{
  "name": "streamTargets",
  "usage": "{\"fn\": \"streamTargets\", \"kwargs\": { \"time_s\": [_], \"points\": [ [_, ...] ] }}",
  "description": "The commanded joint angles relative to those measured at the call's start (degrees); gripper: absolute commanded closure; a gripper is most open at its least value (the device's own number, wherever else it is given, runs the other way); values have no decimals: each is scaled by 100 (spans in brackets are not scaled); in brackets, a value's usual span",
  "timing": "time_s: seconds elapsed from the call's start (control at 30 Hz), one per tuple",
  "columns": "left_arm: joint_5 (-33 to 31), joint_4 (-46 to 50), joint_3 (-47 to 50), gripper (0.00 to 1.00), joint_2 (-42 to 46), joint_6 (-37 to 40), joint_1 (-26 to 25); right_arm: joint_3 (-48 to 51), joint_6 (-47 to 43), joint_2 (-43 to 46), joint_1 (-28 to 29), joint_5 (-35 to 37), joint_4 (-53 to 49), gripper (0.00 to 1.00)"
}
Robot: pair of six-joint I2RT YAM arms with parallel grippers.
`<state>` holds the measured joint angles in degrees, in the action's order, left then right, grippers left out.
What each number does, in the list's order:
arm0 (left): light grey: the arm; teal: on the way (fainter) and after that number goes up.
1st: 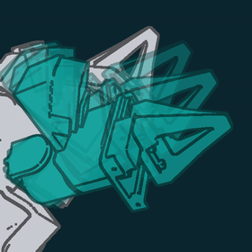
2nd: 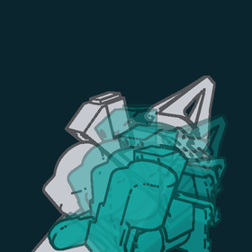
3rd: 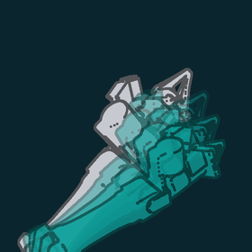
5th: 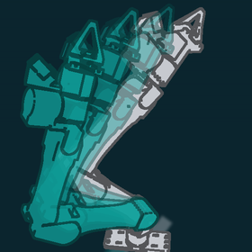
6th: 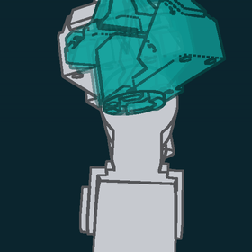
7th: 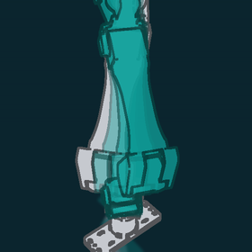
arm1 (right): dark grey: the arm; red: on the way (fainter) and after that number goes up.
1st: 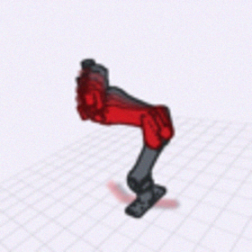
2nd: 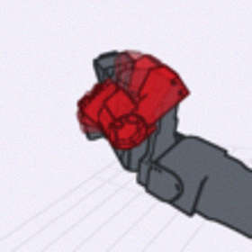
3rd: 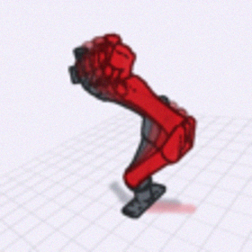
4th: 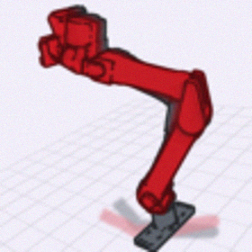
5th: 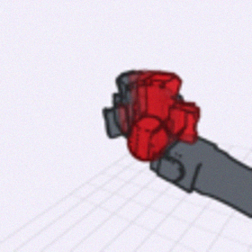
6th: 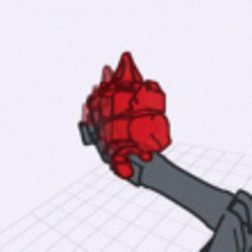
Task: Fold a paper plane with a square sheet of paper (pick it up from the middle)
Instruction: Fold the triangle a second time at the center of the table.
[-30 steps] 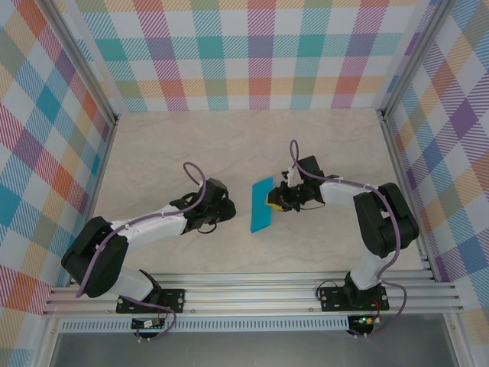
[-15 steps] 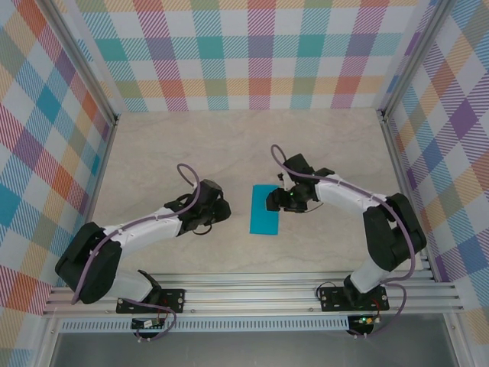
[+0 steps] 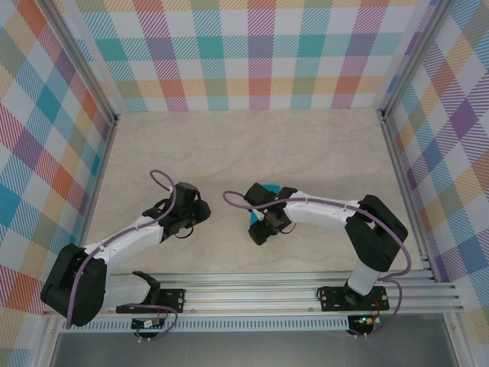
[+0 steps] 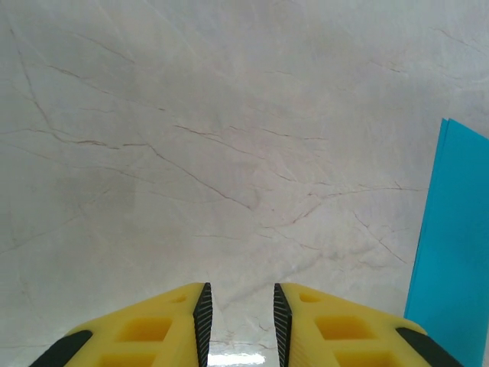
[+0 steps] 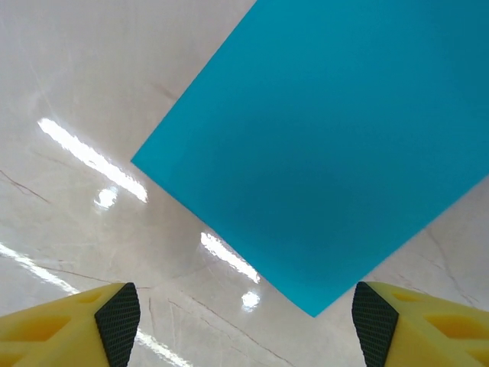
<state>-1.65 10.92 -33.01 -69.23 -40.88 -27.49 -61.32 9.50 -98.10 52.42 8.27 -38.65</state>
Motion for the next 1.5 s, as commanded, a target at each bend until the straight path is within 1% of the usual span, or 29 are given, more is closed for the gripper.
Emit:
{"fn": "streamTargets", "kwargs": {
  "time_s": [0.0, 0.27, 0.73, 0.9, 1.03, 1.27, 1.4, 1.47],
  "points": [
    [145, 156, 123, 70, 165, 100, 133, -178, -416, -306, 140, 462, -188, 23],
    [213, 165, 304, 69, 384, 50, 259, -292, -504, -484, 238, 994, -143, 23],
    [332, 68, 296, 68, 288, 3, 295, -350, -598, -607, 387, 1698, -21, 26],
    [365, 51, 287, 68, 256, 1, 297, -261, -567, -385, 427, 1771, 109, 30],
    [376, 33, 276, 68, 255, -16, 296, -171, -531, -194, 444, 1845, 183, 36],
    [374, 7, 278, 68, 236, -47, 299, -128, -515, -96, 451, 1906, 204, 39],
    [400, -19, 270, 68, 200, -72, 299, -134, -405, -138, 450, 2067, 267, 46],
    [419, -28, 261, 68, 177, -69, 298, -143, -353, -149, 452, 2072, 329, 48]
  ]
}}
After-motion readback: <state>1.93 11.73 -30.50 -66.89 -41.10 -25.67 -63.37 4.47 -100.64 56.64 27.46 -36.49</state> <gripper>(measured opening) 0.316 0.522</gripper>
